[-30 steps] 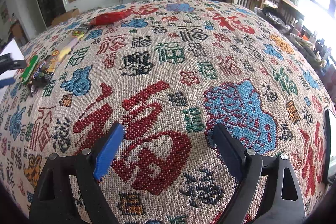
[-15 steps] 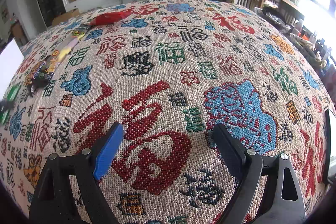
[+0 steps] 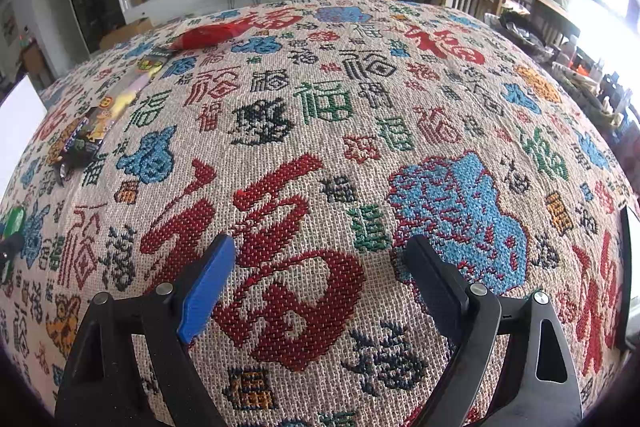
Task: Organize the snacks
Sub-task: 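Lift the green sausage with the left tool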
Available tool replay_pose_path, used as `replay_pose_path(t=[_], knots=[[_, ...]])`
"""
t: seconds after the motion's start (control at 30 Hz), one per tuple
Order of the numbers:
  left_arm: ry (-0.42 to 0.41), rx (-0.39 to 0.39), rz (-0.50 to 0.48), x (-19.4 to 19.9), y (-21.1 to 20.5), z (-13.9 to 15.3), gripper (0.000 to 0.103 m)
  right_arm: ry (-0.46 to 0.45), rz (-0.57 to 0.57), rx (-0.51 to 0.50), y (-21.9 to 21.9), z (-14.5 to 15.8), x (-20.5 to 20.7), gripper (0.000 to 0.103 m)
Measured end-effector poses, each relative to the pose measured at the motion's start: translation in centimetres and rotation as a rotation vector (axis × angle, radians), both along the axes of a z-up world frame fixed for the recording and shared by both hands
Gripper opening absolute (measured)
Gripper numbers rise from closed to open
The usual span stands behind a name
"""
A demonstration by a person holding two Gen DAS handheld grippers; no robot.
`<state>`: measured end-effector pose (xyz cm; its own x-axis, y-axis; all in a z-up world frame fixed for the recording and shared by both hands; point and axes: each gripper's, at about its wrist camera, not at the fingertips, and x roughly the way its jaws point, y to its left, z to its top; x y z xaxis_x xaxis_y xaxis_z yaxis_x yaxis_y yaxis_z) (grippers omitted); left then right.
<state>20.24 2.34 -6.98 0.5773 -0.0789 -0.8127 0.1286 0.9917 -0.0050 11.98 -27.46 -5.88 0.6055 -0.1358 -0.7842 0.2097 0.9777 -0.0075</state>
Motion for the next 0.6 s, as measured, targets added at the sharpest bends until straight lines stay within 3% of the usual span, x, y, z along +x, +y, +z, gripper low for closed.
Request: replay_pose_path(t=[0.47, 0.53, 0.6], knots=[[0.000, 0.001, 0.000, 0.3, 0.1, -0.3, 0.103, 0.002, -0.001, 0.000, 0.1, 0.0, 0.1, 0.090], [0.000, 0.001, 0.001, 0.6, 0.2, -0.3, 0.103, 0.013, 0.007, 0.054, 0.4, 0.5, 1.1, 0.089], [0.000, 0.000, 0.001, 0.7, 0.2, -0.3, 0.103, -0.010, 0.032, 0.179, 1.4, 1.5, 3.0, 0.089]])
